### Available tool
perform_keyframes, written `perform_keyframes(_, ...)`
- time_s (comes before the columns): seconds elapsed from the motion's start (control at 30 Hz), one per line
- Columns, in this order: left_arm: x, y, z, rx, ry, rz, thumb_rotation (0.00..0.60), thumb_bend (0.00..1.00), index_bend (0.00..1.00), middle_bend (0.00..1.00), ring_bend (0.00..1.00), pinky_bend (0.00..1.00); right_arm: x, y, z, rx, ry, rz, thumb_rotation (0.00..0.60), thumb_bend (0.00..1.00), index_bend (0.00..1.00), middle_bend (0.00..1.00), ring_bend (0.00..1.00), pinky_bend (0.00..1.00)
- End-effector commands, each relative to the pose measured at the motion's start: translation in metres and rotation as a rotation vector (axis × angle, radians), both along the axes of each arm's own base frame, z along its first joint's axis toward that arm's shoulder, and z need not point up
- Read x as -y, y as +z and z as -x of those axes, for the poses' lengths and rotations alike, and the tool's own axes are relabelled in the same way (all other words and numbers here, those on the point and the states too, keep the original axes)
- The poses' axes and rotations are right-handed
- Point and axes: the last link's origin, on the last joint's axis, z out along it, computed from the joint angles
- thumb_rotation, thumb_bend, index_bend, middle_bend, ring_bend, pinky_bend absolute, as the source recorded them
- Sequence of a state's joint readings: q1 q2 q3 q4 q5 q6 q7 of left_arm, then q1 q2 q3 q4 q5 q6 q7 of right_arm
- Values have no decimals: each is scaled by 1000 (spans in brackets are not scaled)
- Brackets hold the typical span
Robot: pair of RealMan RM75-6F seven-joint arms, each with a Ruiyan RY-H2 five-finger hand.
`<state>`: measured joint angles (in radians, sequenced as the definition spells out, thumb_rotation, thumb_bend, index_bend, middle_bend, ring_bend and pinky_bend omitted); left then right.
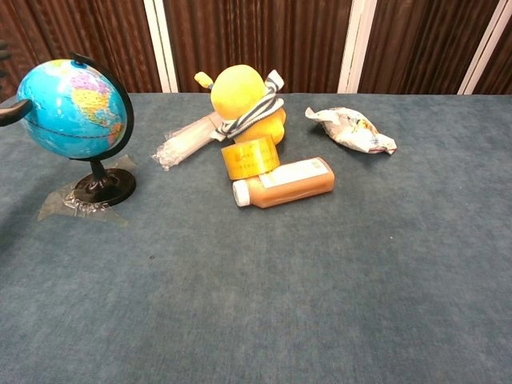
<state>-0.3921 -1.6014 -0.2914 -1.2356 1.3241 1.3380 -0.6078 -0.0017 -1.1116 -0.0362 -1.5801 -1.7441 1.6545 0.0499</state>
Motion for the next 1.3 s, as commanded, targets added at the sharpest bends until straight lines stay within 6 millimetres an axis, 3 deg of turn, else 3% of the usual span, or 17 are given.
perform_keyframes(0.03,2,1,2,-6,0,-6,600,365,0,0,0,0,0,0,0,0,-1,0,600,124,0,0,0,0)
perform_keyframes(0.5,-10,6,17,-50,44,-40,600,360,0,0,0,0,0,1,0,-1,-3,5,600,124,0,0,0,0)
perform_keyframes(1.3,-53,6,32,-85,108,-26,600,360,0,0,0,0,3,-1,2,-25,-28,14,600,124,0,0,0,0)
